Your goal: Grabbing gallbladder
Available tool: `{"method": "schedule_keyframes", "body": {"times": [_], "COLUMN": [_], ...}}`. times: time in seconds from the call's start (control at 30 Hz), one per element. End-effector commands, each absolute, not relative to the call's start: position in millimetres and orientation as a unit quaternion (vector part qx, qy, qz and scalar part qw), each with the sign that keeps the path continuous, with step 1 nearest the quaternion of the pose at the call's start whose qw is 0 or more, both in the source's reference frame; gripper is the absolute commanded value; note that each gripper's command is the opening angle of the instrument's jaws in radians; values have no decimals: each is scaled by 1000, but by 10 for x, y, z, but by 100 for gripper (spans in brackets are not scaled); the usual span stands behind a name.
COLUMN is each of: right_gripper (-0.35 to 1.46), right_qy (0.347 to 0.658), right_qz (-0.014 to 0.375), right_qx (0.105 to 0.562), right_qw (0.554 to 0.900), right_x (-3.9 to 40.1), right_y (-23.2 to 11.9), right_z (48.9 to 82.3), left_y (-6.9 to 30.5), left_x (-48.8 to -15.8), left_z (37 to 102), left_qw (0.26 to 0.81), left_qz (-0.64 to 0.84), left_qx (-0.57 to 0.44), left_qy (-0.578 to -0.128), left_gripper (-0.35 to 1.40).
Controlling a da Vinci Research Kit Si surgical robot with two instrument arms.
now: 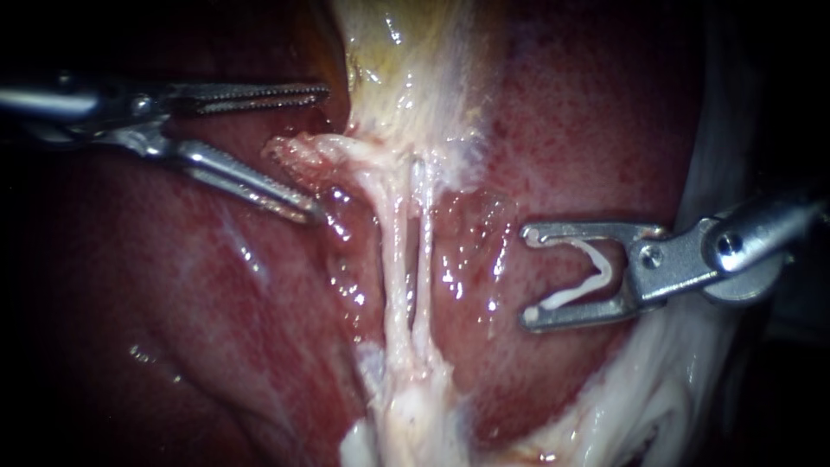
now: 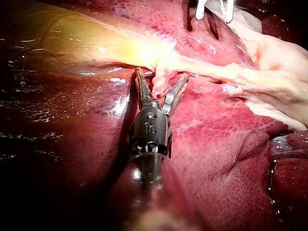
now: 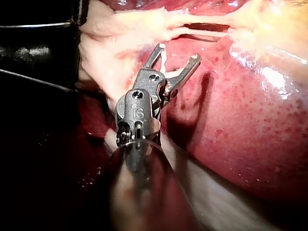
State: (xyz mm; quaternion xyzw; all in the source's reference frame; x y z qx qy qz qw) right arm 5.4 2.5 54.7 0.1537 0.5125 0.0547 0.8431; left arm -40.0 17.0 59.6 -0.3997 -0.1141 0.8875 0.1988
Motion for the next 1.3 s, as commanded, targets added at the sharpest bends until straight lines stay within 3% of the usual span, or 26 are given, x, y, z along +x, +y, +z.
{"method": "schedule_keyframes", "body": {"times": [0.03, 0.23, 0.4, 0.8, 1.3], "right_gripper": [48, 48, 48, 48, 48], "right_qy": [512, 512, 512, 512, 512], "right_qz": [55, 55, 55, 55, 55], "right_qx": [154, 154, 154, 154, 154], "right_qw": [843, 843, 843, 843, 843], "right_x": [54, 55, 55, 55, 54], "right_y": [25, 25, 25, 25, 25], "right_z": [548, 548, 548, 548, 548], "left_y": [169, 167, 166, 172, 226], "left_x": [-399, -400, -399, -384, -334], "left_z": [598, 606, 606, 574, 508], "left_qw": [198, 194, 194, 211, 223], "left_qz": [888, 889, 889, 885, 882], "left_qx": [-400, -400, -400, -395, -392], "left_qy": [-114, -111, -111, -130, -137], "left_gripper": [54, 17, -35, -35, -35]}}
